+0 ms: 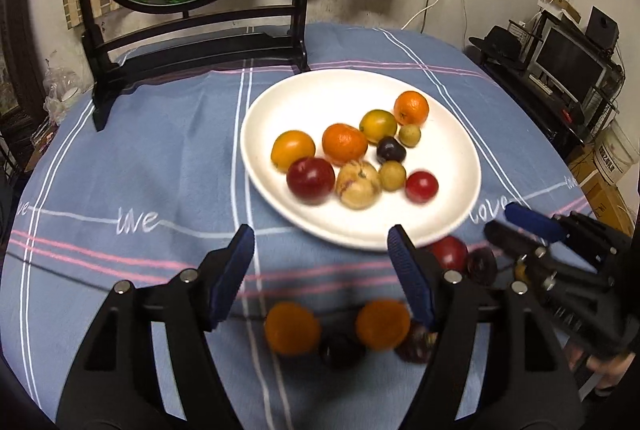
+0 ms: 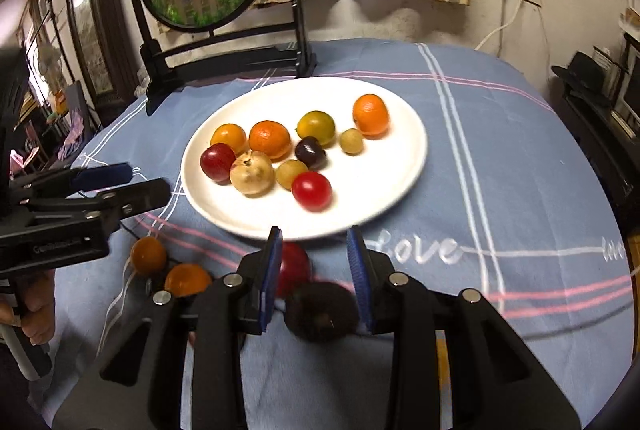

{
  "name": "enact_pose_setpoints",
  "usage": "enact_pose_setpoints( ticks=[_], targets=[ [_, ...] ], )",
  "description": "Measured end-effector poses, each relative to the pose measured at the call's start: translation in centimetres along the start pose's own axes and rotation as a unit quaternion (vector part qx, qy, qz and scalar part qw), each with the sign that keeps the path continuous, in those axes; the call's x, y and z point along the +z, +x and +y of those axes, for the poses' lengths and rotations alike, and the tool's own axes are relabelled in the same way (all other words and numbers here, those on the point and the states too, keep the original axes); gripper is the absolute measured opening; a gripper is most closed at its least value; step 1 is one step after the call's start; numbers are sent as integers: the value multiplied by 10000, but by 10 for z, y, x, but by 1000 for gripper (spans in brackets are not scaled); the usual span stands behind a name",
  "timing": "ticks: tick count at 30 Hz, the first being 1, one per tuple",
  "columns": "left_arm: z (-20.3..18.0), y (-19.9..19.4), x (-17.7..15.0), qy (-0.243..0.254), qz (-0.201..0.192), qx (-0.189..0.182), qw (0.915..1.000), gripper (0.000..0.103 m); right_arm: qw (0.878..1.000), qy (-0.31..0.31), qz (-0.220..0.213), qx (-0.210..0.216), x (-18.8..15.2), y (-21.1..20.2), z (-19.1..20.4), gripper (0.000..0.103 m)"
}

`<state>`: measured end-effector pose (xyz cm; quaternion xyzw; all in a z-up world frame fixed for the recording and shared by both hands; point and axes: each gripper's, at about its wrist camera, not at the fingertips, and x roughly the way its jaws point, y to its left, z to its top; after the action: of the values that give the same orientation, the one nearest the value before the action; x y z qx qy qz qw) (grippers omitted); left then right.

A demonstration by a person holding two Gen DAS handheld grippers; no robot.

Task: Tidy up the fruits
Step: 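Grasp the pale yellow fruit with the right gripper while the left grasps an orange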

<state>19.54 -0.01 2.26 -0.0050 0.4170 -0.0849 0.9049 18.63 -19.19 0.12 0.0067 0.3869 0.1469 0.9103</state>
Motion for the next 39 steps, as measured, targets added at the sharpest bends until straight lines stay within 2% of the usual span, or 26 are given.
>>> enact_pose_setpoints(
  ticks=[9,10,11,12,14,21,27,30,32,39],
  targets=[
    [6,-37,-46,70,-80,177,9998,80,9997,115,-10,-194,-41,-44,-13,33],
    [7,-39,-51,71,-73,187,9998,80,9997,110,10,-221,-46,-46,-13,38],
    [7,-41,-59,64,-51,190,9998,80,9996,112,19,-266,-52,-50,-14,51],
    [7,-43,-63,55,-39,187,9998,81,9995,114,-4,-311,-56,-53,-14,54],
    [8,-47,-74,21,-13,172,9998,83,9991,81,-55,-417,-65,-59,-16,54],
    [3,-52,-97,81,45,101,9999,88,9960,208,308,-815,-86,-51,-40,54],
    [4,-40,-104,136,236,118,9996,89,9946,169,656,-790,-76,-15,-44,54],
    [9,-35,-104,100,287,166,9994,89,9940,196,663,-851,-68,-2,-43,54],
    [13,-32,-102,58,328,194,9993,89,9940,143,632,-876,-65,2,-42,38],
    [16,-25,-97,23,393,232,9990,89,9959,330,538,-648,-68,-15,-45,38]
  ],
)
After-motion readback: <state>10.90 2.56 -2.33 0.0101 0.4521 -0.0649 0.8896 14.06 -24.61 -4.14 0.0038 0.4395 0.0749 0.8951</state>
